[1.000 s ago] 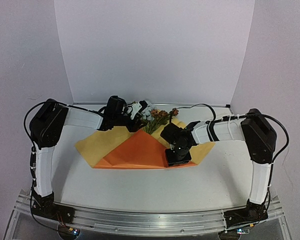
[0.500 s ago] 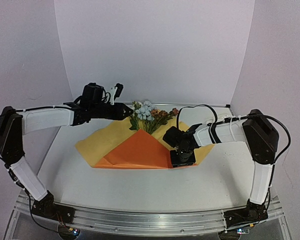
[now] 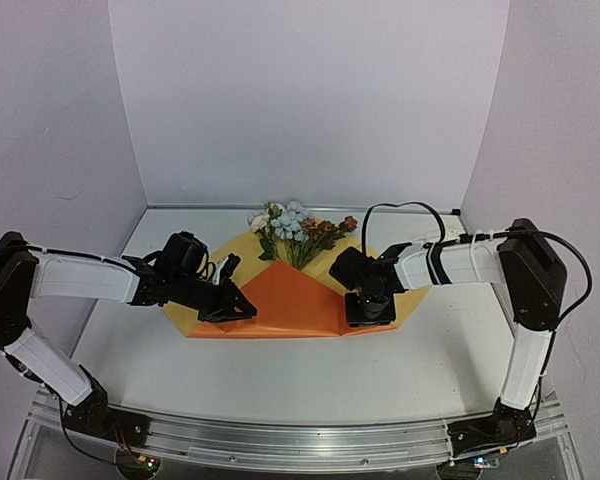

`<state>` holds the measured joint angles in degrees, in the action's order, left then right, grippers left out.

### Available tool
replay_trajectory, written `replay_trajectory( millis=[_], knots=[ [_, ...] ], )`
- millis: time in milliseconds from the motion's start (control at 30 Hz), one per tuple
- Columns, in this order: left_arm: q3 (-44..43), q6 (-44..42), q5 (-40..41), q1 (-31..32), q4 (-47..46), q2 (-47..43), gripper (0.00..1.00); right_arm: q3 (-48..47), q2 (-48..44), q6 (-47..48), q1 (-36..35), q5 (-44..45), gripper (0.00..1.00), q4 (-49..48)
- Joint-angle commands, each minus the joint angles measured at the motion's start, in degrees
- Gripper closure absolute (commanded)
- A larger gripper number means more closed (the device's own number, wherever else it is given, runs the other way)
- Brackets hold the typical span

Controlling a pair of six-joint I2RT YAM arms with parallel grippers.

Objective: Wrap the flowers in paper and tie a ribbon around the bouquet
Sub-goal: Press the fold line of the 1/4-folded wrapping paper.

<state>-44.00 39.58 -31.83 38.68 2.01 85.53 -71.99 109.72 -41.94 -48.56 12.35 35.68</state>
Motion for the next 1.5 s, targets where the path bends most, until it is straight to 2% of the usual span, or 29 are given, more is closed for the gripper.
replay_trajectory(
  millis=[0, 433, 1033, 1300, 1467],
  knots=[
    [0.6, 3.1, -0.3, 1.1, -0.1, 0.3, 0.84, 0.5, -2.2, -1.1, 0.0, 2.0, 0.58, 1.1],
    [-2.3, -0.6, 7.2, 1.1, 9.9, 6.4, 0.85, 1.5, -3.3, -1.8, 0.0, 1.8, 0.58, 1.1],
    [-6.2, -4.1, 8.7, -0.7, 8.0, 15.3, 0.85, 2.9, -5.8, -1.5, -0.4, 0.5, 0.58, 1.0],
    [-7.3, -5.1, 9.4, -1.0, 7.9, 16.4, 0.85, -2.0, -4.6, 1.1, -4.4, -1.2, 0.54, 1.0],
    [-7.6, -6.0, 8.8, -1.2, 8.3, 16.9, 0.85, -6.4, -1.2, -0.5, -5.0, -5.7, 0.53, -0.7]
  ],
)
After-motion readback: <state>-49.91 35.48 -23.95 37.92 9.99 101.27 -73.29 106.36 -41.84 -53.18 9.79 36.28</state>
